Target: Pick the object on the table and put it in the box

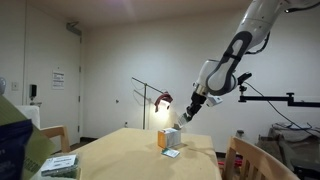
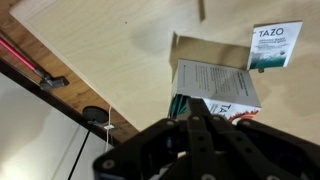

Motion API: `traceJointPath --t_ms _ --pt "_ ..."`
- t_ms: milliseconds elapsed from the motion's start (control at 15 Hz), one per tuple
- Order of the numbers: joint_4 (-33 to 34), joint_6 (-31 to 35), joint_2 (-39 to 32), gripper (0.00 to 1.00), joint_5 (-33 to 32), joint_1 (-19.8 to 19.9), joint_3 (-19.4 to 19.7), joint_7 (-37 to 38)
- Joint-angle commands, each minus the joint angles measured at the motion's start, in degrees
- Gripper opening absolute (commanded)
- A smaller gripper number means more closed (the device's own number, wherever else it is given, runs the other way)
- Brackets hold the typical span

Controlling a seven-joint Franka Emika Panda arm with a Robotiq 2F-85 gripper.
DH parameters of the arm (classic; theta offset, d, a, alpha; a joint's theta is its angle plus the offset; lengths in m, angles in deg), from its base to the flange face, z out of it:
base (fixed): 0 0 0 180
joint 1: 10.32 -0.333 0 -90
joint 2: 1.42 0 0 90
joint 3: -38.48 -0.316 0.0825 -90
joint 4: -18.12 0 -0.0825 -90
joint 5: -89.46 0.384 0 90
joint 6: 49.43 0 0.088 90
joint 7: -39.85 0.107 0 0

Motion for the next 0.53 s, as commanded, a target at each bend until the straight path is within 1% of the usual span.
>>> traceJointPath --t_ms 0,267,333,400,467 --pt "0.0 0.8 0.0 0.01 4.1 -2.1 1.7 -2.8" --pt "0.2 1.0 0.0 0.00 4.2 -2.4 2.1 -2.8" --pt "0.6 0.8 -0.2 0.00 4.8 -1.9 1.5 -3.0" --pt "1.0 0.9 -0.6 0.00 5.2 -3.3 3.2 -2.6" --pt "1.2 0.6 -0.8 0.00 6.1 -2.5 2.3 -2.9"
